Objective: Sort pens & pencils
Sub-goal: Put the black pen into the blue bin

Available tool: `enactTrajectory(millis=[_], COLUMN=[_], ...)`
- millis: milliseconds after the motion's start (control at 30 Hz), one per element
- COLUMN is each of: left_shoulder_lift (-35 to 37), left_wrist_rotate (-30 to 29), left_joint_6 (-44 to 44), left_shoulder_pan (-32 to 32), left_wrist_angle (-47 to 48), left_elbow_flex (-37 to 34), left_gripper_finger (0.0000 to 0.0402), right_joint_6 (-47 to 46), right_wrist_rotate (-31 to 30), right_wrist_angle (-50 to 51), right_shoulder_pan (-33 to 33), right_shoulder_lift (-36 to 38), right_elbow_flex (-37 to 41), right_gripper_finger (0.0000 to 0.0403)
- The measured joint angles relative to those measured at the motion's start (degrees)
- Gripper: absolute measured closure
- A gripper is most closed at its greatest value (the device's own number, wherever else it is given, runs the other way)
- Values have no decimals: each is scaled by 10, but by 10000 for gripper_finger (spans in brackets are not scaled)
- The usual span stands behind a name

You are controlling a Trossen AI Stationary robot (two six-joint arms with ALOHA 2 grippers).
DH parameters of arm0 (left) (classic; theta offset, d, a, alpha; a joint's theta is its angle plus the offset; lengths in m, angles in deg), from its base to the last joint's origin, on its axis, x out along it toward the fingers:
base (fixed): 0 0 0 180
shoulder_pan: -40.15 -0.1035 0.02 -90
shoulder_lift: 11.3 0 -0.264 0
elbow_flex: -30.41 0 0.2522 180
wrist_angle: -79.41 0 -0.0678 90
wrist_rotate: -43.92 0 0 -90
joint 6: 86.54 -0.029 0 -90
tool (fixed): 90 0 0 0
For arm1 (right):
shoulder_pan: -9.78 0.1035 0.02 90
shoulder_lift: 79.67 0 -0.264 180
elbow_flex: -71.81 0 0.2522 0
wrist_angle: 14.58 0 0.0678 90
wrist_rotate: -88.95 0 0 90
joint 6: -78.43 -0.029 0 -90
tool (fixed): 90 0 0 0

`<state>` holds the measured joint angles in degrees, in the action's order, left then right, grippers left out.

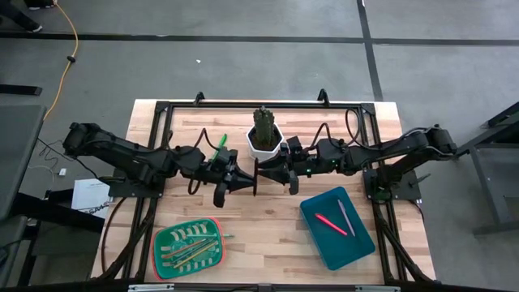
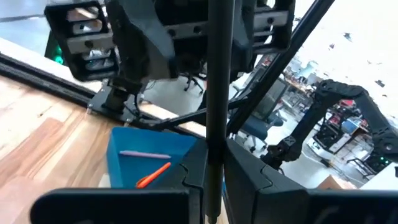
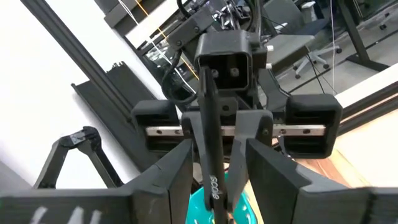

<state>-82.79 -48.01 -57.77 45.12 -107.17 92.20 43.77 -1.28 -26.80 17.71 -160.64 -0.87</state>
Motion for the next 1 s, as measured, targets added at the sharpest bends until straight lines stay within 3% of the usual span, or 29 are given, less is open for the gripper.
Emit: enactTrajectory(millis=[1000], left_shoulder_lift=[-27], left_wrist_rotate=[35], left_joint_6=[19], left_shoulder_pan=[0], left_wrist_angle=[-23], left_elbow_flex=[0], left_gripper_finger=[373], right_joint_6=[1], right_wrist_rotate=[0], right_wrist_angle=[0], right_shoulder_pan=[0], right_shoulder_lift=[0], right_elbow_flex=[0], right_gripper_finger=[268])
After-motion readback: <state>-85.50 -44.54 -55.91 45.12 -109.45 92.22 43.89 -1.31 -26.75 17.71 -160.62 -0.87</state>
